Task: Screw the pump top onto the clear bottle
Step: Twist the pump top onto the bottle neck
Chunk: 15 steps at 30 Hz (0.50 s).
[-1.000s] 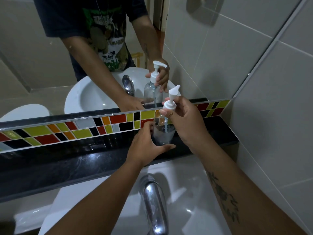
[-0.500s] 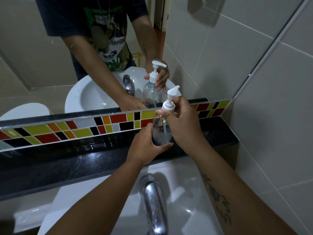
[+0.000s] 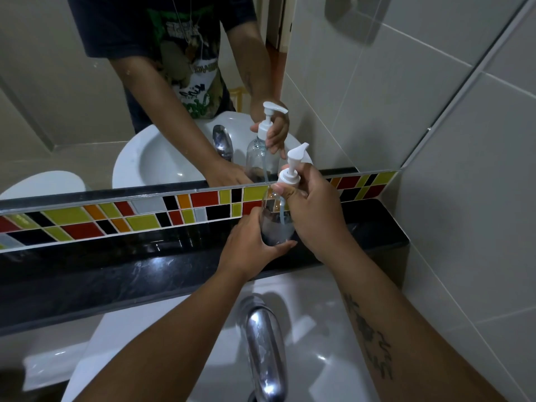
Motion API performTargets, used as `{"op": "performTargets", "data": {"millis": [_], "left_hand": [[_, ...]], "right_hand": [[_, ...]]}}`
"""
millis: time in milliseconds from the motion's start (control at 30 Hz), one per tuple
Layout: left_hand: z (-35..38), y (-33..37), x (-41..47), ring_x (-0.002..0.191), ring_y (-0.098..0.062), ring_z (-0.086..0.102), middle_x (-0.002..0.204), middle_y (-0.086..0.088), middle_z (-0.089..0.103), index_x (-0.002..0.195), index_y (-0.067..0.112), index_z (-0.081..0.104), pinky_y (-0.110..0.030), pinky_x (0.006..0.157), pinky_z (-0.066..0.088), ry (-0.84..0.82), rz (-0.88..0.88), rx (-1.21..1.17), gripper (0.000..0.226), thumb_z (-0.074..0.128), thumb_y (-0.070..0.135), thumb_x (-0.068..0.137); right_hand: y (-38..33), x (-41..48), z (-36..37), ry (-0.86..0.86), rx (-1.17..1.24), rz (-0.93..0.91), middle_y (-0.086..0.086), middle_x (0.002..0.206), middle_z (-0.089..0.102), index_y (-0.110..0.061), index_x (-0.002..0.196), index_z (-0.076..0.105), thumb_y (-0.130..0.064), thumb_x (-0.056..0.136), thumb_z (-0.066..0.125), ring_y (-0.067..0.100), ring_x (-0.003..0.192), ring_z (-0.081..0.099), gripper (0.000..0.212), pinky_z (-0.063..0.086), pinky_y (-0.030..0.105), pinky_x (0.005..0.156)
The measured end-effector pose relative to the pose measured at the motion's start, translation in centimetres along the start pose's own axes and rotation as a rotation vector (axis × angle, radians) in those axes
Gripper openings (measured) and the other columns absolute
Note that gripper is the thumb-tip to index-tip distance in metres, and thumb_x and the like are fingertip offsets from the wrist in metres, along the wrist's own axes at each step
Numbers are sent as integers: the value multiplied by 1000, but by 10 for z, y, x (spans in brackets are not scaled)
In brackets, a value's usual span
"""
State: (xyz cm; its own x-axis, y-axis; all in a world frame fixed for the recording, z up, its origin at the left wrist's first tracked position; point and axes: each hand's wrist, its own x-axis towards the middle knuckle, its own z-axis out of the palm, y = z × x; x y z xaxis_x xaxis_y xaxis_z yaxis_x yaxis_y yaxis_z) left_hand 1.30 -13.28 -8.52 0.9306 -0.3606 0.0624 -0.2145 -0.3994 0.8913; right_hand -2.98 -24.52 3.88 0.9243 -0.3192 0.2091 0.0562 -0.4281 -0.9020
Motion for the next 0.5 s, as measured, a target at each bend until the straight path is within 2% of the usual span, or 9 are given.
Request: {"op": "performTargets", "data": {"millis": [100, 267, 400, 500], "left_hand": [[1, -2, 0, 120, -15, 69, 128, 8, 72, 130, 32, 59, -48, 99, 62, 2, -1, -4, 80, 86, 67, 63], [2, -5, 0, 120, -15, 69, 129, 7, 72, 132, 29, 59, -49, 99, 62, 3, 5, -29, 81, 85, 65, 63], [3, -4, 1, 122, -16, 68, 132, 6, 70, 133, 28, 56, -46, 101, 62, 16, -12, -22, 86, 91, 62, 63], [3, -4, 0, 126, -17, 66, 137, 4, 67, 138, 26, 53, -43, 103, 62, 20, -31, -61, 90, 100, 51, 66]], "right_hand": [[3, 0, 3, 39, -8, -12, -16, 100, 59, -26, 112, 56, -24, 87, 68, 1, 95, 57, 27, 45, 14, 81], [3, -1, 9, 91, -5, -3, -2, 118, 62, -16, 121, 56, -23, 87, 68, 7, 106, 55, 37, 43, 13, 85], [1, 2, -1, -20, 13, 38, -5, 113, 65, -21, 119, 57, -24, 88, 67, 8, 104, 61, 32, 50, 26, 91], [1, 5, -7, -122, 49, 68, -3, 117, 67, -20, 121, 57, -23, 89, 66, 6, 106, 62, 33, 49, 23, 91]]}}
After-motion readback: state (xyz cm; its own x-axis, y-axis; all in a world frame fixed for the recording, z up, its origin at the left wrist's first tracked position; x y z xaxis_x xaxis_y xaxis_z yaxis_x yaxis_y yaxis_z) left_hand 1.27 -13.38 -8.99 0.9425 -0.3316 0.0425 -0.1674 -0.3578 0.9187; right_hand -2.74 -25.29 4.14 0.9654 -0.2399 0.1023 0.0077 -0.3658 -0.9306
